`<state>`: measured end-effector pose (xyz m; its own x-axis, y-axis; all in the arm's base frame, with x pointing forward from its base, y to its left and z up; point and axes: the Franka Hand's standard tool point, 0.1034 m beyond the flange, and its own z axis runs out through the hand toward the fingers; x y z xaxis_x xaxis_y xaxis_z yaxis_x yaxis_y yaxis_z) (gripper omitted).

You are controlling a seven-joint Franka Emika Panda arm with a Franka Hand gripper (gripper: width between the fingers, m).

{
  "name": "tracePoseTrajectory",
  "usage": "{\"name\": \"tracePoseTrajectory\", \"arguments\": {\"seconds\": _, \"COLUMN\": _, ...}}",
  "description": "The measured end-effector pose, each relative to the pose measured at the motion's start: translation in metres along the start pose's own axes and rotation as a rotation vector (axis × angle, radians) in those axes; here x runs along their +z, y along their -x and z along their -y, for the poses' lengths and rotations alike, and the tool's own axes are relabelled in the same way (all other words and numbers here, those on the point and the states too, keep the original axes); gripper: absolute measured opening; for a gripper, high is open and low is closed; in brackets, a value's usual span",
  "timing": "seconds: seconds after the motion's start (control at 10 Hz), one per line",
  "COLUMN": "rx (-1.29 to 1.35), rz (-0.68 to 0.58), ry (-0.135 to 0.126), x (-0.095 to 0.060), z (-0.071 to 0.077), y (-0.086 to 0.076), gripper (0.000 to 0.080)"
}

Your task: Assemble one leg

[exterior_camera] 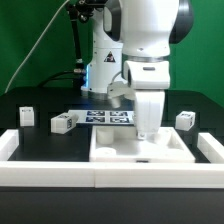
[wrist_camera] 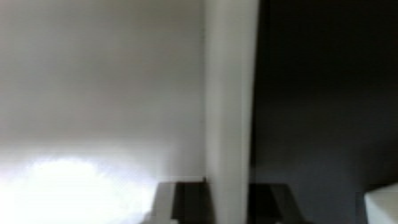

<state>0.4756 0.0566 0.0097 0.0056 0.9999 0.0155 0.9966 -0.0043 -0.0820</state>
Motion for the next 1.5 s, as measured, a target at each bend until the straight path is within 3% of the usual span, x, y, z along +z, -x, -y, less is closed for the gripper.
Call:
{"name": "tracePoseTrajectory", "arguments": {"seconds": 0.2, "rx": -0.025, "rz": -0.009, "ry": 0.010, "x": -0.001, "z": -0.008, "y": -0.017, "gripper": 0.0067}}
{"name": "tracePoseTrajectory", "arguments": {"seconds": 0.7, "rx": -0.034, "rz": -0.012, "ry": 0.013, "x": -0.003, "z": -0.014, "y": -0.021, "gripper": 0.0067}}
{"name": "tracePoseTrajectory", "arguments": {"seconds": 0.8, "rx": -0.034, "rz": -0.012, "ry": 0.013, "x": -0.003, "z": -0.014, "y": -0.021, "gripper": 0.0258}}
{"name": "tracePoseTrajectory", "arguments": {"seconds": 0.9, "rx": -0.034, "rz": -0.012, "ry": 0.013, "x": -0.003, "z": -0.014, "y": -0.021, "gripper": 0.0258}}
{"name": "tracePoseTrajectory", "arguments": {"seconds": 1.0, "rx": -0.034, "rz": -0.012, "ry": 0.013, "x": -0.003, "z": -0.014, "y": -0.021, "gripper": 0.0441}}
{"name": "tracePoseTrajectory", "arguments": {"seconds": 1.1, "rx": -0.034, "rz": -0.012, "ry": 0.013, "x": -0.003, "z": -0.014, "y": -0.021, "gripper": 0.0569}}
{"name": "tracePoseTrajectory", "arguments": {"seconds": 1.2, "rx": -0.034, "rz": -0.012, "ry": 0.013, "x": -0.003, "z": -0.014, "y": -0.021, "gripper": 0.0632}}
{"name": "tracePoseTrajectory", "arguments": {"seconds": 1.5, "rx": -0.034, "rz": -0.012, "ry": 0.013, "x": -0.003, "z": -0.014, "y": -0.021, "gripper": 0.0644}}
